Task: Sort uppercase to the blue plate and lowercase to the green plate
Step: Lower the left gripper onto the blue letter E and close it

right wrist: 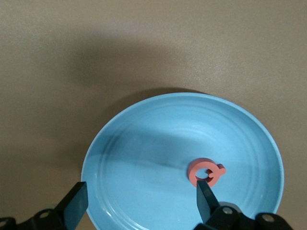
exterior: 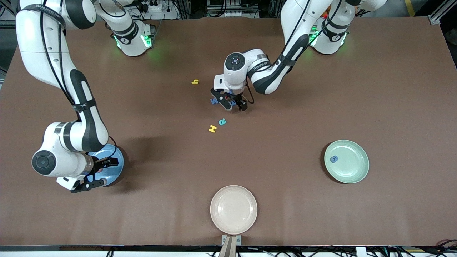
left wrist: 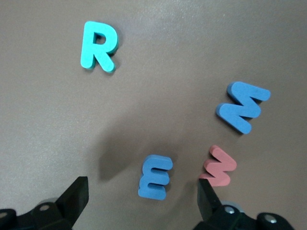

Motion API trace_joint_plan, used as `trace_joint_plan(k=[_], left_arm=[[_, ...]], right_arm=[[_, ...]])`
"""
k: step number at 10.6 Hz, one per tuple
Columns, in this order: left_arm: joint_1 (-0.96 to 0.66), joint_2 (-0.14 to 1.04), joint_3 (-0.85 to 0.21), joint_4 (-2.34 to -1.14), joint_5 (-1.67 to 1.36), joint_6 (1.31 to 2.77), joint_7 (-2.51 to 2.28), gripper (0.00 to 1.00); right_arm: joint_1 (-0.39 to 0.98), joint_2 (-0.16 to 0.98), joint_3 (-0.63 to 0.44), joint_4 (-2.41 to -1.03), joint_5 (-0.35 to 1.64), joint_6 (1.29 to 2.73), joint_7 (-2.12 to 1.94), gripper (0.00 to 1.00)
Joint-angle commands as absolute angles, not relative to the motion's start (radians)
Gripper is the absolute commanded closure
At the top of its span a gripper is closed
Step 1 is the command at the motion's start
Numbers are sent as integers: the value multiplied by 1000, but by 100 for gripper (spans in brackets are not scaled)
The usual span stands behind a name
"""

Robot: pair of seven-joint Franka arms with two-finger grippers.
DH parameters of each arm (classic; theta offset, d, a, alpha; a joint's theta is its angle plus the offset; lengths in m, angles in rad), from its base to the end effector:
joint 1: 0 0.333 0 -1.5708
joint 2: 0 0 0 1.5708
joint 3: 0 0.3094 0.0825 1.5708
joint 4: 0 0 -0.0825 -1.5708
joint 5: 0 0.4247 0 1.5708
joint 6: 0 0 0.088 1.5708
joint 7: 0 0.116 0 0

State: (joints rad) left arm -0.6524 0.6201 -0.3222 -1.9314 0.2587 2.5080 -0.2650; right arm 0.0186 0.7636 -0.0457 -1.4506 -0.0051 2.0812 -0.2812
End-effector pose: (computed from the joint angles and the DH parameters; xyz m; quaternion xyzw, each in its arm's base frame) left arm 0.3582 -0.5317 0.1295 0.9082 -0.4183 -0.0089 0.0140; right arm 0.7346 -0.0156 0.1845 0.9887 0.1330 -0.0681 0.0080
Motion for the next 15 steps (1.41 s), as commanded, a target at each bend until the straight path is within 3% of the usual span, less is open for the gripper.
trace_joint_plan(k=[1,5,9,15], left_arm=[[-647,603,-324,-1962,291,2530,-279,0],[-647,606,-322,-1965,293,2530,-273,4],[-647,611,-321,-1953,340,2534,-268,16],[-650,627,-318,-1945,357,2546,-268,24]], right_arm=[[14,750,-43,-1463,-3,2080,-267,0],[12,750,-43,-1463,-3,2080,-267,0],[11,750,-43,-1462,-3,2082,-267,0],[9,750,-43,-1462,-3,2083,-268,0]])
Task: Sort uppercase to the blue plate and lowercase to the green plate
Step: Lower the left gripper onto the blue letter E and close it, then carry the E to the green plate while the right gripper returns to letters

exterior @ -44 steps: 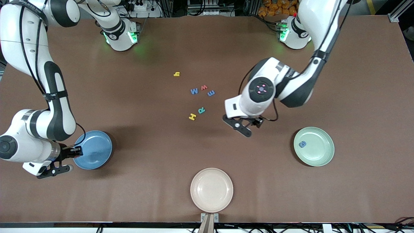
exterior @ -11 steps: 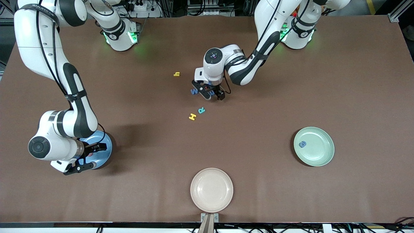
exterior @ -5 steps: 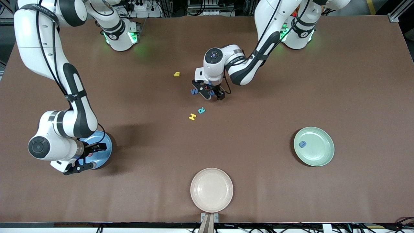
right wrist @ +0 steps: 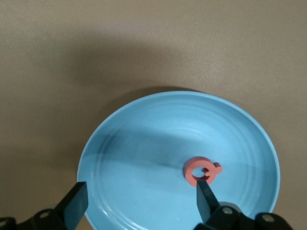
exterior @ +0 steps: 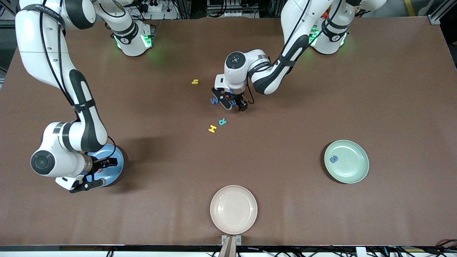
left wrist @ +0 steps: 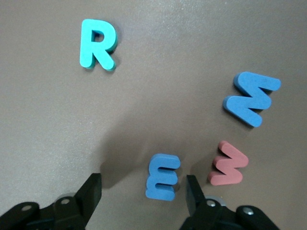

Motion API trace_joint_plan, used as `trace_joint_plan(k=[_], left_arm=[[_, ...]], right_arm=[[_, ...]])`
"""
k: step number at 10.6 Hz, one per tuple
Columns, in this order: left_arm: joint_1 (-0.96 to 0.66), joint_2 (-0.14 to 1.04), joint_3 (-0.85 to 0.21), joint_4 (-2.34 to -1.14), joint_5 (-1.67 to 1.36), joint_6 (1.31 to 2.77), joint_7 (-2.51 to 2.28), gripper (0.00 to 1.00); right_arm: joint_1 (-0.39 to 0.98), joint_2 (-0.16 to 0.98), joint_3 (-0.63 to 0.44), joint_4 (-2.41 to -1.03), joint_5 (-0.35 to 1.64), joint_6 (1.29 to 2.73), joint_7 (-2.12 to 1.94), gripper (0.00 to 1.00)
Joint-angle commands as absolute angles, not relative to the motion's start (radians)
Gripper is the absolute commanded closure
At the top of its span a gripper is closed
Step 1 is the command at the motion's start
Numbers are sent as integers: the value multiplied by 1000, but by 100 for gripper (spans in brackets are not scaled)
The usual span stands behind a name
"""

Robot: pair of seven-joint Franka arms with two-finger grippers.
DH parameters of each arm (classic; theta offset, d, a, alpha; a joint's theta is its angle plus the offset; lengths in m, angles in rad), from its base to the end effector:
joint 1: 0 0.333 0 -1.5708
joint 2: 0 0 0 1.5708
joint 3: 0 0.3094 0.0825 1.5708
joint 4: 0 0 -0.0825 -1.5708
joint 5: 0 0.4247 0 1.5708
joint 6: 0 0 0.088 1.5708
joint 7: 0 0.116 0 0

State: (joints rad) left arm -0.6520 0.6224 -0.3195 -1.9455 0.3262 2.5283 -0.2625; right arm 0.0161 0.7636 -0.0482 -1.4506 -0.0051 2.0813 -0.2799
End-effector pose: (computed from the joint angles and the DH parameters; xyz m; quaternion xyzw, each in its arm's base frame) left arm 0.3557 -0.5284 0.1242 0.8960 -0.4440 0.0047 0.0016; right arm 0.7345 -0.0190 0.1845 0.9891 0.1302 -0.0682 0.0087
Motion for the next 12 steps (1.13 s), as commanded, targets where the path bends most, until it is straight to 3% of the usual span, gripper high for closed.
trace_joint_plan(k=[1,6,9,11,12], left_arm=[[-653,630,-318,-1944,371,2548,-268,28],[-653,632,-319,-1937,373,2549,-273,33],[-655,634,-319,-1928,371,2560,-288,62],[-658,634,-319,-1930,371,2560,-290,94],[-655,634,-319,-1930,371,2559,-288,100]], right_arm=[[9,750,-43,-1460,-3,2083,-268,0],[8,750,-43,-1460,-3,2085,-268,0],[11,749,-43,-1460,-2,2082,-267,0],[20,739,-37,-1459,-2,2074,-197,0],[44,732,-26,-1454,-2,2053,-128,0]])
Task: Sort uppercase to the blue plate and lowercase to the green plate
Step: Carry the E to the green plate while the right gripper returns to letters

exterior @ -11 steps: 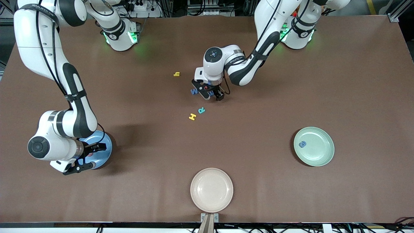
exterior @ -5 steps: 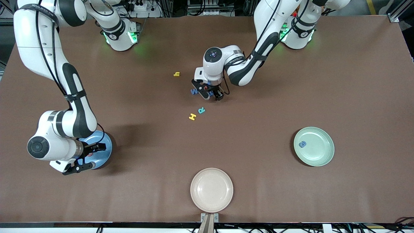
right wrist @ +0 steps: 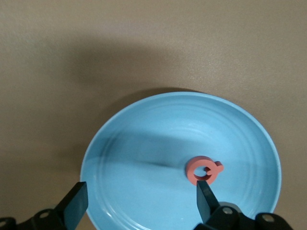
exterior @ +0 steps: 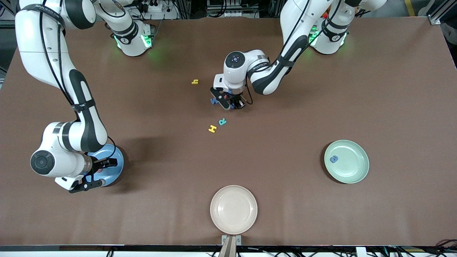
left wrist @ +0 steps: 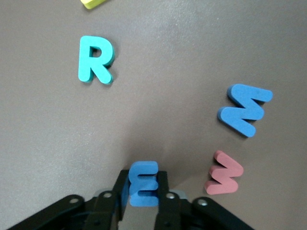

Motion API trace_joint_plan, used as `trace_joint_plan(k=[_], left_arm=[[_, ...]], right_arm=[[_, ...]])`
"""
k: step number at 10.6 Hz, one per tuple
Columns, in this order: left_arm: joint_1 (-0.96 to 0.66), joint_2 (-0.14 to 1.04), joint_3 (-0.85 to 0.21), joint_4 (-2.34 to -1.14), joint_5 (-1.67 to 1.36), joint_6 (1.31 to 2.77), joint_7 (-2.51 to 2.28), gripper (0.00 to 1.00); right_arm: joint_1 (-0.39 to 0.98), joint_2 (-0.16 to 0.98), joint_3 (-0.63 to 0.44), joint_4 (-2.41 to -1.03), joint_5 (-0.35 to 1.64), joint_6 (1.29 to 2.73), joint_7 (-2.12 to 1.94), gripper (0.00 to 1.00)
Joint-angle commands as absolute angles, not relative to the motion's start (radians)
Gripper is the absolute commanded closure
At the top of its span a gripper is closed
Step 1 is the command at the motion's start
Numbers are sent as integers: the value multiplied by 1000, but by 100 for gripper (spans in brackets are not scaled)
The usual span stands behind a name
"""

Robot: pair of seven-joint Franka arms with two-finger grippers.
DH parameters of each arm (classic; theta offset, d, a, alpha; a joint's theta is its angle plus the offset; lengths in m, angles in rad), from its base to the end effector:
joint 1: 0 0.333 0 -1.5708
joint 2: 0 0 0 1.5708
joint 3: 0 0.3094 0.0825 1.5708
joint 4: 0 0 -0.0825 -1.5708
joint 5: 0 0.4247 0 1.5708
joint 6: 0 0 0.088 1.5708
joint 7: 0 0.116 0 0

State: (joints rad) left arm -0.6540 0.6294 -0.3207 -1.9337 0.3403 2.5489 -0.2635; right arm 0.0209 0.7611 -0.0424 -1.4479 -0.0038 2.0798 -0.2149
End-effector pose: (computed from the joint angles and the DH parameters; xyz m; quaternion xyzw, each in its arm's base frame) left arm 0.3573 -0.5343 0.1265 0.8933 -0.4490 0.0168 0.0076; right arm 0.7357 -0.0117 0.1874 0.9925 0.1022 -0.0657 0.0089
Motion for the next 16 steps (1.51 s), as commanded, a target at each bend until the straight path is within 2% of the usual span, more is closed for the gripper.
trace_joint_plan(k=[1,5,10,12,14,16], left_arm=[[-644,624,-319,-1934,371,2557,-287,100],[-479,480,-324,-1947,365,2478,-325,100],[-191,445,-325,-1944,296,2453,-310,100],[-94,452,-324,-1937,298,2453,-308,100],[6,497,-324,-1887,298,2453,-228,100],[73,529,-322,-1836,298,2453,-126,100]], right_arm=[[67,724,-12,-1451,-2,2037,-23,0],[168,686,106,-1451,-3,1996,457,0],[418,684,118,-1466,0,2031,935,0],[462,648,118,-1549,50,2118,1031,0],[481,591,118,-1731,132,2332,1032,0],[535,618,117,-1764,144,2443,1080,0]])
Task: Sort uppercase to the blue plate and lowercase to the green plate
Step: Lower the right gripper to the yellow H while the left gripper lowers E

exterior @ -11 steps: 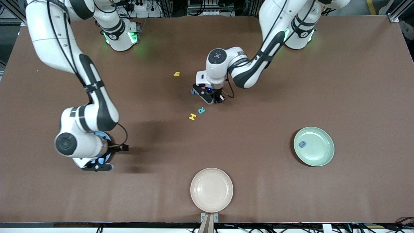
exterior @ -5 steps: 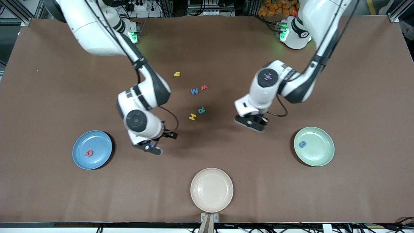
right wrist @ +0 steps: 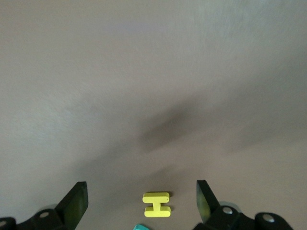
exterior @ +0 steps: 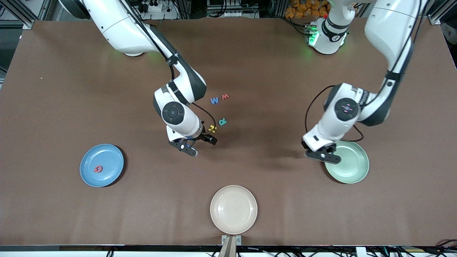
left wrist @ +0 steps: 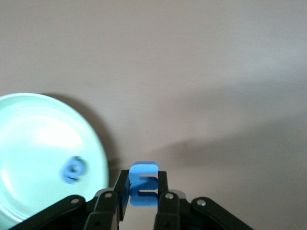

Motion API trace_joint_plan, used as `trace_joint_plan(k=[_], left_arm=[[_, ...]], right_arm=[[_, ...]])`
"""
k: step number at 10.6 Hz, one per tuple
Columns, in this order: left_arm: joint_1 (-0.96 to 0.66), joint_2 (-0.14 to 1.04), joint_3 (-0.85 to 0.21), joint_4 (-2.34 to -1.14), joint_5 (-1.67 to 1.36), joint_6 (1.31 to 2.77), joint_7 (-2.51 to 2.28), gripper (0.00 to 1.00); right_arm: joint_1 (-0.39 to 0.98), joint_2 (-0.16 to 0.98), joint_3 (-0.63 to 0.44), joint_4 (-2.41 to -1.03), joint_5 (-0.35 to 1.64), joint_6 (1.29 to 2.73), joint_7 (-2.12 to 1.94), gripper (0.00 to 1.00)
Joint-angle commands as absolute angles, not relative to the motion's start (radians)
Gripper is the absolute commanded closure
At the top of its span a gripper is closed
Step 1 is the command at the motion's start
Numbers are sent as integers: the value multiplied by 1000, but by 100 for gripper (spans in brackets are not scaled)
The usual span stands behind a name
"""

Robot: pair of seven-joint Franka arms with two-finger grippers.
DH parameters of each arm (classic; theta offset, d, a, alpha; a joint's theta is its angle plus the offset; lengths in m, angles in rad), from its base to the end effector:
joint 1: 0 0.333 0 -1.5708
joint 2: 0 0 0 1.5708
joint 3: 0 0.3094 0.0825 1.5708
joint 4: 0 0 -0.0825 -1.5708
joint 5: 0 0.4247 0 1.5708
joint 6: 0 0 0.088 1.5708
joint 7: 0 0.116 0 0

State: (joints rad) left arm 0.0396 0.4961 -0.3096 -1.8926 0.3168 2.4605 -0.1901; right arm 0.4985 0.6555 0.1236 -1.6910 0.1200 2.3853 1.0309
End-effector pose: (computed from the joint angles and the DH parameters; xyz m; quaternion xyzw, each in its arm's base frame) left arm 0.6472 -0.1706 0.2176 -0.9887 0.1363 -0.0595 0.0208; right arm 0.5782 0.4089 0.1803 -0.9629 0.2570 0.0444 0.0689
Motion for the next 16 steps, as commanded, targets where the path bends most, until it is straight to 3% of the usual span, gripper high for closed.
trace_joint_plan(k=[1,11,13,14,16], left_arm=[[96,538,-322,-1824,298,2453,-105,100],[218,620,-296,-1781,310,2453,128,98],[216,618,-296,-1779,310,2453,129,39],[228,620,-296,-1782,311,2453,136,0],[238,617,-296,-1781,305,2453,127,0]], right_arm=[[555,627,115,-1766,144,2444,1088,0],[614,660,104,-1801,17,2444,1081,0],[615,678,104,-1780,5,2442,1084,0],[615,689,104,-1761,5,2438,1086,0],[615,696,104,-1752,5,2434,1086,0]])
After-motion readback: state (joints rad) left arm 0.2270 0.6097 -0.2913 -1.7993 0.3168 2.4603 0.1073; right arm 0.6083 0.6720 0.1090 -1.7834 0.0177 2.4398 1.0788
